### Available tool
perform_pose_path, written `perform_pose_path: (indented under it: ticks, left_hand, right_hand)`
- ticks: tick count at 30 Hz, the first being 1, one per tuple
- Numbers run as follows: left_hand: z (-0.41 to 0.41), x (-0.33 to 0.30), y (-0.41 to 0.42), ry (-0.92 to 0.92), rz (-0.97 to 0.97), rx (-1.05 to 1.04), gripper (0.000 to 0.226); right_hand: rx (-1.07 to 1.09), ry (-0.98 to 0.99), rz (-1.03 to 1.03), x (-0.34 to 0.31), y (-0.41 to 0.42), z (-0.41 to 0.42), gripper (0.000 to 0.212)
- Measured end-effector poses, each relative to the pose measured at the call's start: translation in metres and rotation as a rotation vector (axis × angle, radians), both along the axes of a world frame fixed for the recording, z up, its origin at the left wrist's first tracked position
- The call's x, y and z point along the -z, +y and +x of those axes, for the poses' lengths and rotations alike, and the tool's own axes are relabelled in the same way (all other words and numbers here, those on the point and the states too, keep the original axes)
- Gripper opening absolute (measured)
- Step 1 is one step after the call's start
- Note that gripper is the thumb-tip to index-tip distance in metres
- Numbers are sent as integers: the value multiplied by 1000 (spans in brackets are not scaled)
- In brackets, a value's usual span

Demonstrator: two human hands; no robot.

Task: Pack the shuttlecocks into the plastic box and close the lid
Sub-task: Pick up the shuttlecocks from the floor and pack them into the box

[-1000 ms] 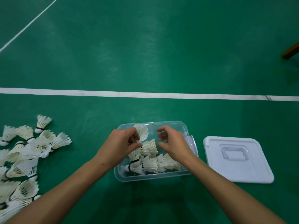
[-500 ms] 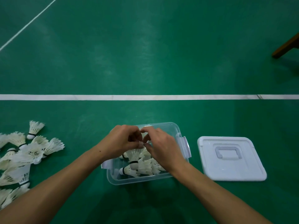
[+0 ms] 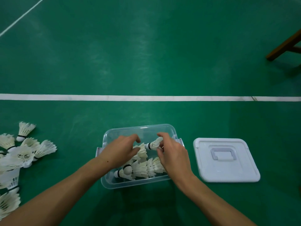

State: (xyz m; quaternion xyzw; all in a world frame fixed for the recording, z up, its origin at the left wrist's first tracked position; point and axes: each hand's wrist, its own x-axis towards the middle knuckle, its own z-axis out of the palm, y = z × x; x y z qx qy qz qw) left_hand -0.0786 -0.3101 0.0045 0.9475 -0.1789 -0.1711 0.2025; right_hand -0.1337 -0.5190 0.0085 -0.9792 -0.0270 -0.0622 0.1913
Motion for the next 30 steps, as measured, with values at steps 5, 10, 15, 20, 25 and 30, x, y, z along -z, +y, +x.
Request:
perform_pose_path:
  ticks: [5,10,15,20,25,30]
  left_hand:
    - [11,10,-18,1,90,-71,62]
    - [19,24,-27,-82,275,-35,74]
    - [18,32,-28,-24,363,-10,61]
    - [19,30,-23,-25,344,-28,48]
    - [19,31,-16,-44,300,-34,54]
    - [16,30,-12,-90,269,-19,64]
  right_hand:
    - [46,62,-26,3,2,5,55]
    - [33,121,-39,8,3,11,61]
    - [5,203,-32,18,7,14,63]
    - [-51,261,65,27,15,19,61]
    - [-43,367,166,38,24,37,58]
    - [-29,396,153,52,26,49,52]
